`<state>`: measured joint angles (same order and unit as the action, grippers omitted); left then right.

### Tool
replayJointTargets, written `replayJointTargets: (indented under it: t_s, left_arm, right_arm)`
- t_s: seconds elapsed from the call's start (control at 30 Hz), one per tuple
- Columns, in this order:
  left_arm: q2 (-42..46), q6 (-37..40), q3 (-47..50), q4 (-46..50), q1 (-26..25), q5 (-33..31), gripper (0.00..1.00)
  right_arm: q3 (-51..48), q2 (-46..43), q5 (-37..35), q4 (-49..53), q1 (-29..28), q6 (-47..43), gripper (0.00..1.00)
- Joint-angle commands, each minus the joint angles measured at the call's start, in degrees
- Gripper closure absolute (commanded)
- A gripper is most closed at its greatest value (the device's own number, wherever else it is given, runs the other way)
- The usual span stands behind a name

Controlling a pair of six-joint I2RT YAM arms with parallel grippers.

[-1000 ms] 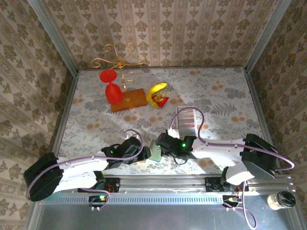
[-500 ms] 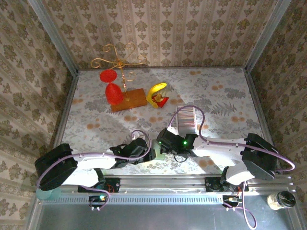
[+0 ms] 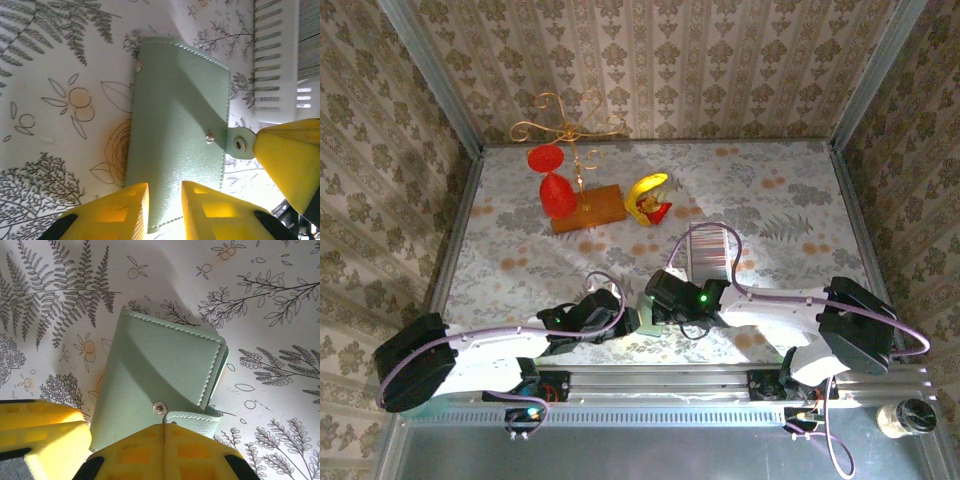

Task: Put the credit cards into the card holder
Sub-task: Close the button on the card holder.

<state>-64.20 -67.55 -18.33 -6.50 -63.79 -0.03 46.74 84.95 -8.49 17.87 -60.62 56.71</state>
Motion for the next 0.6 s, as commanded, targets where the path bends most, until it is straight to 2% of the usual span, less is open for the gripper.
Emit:
replayJointTargets:
  t_s: [0.0, 0.17, 0.57]
  left_arm:
    - [1.05, 0.01, 0.42, 2.08, -0.20, -1.62, 0.77]
    - [0.72, 0.93, 0.05, 2.15, 0.72, -1.29, 0.81]
    - [-7.05, 2.46, -0.49, -3.54, 1.72, 3.49, 0.78]
  right_arm:
    - [0.74, 1.39, 1.11, -0.90, 0.06, -0.77, 1.00]
    - [1.18, 1.97, 1.04, -0.86, 0.06, -0.26, 1.00]
    - [1.51, 2.83, 1.02, -1.90, 0.06, 0.38, 1.00]
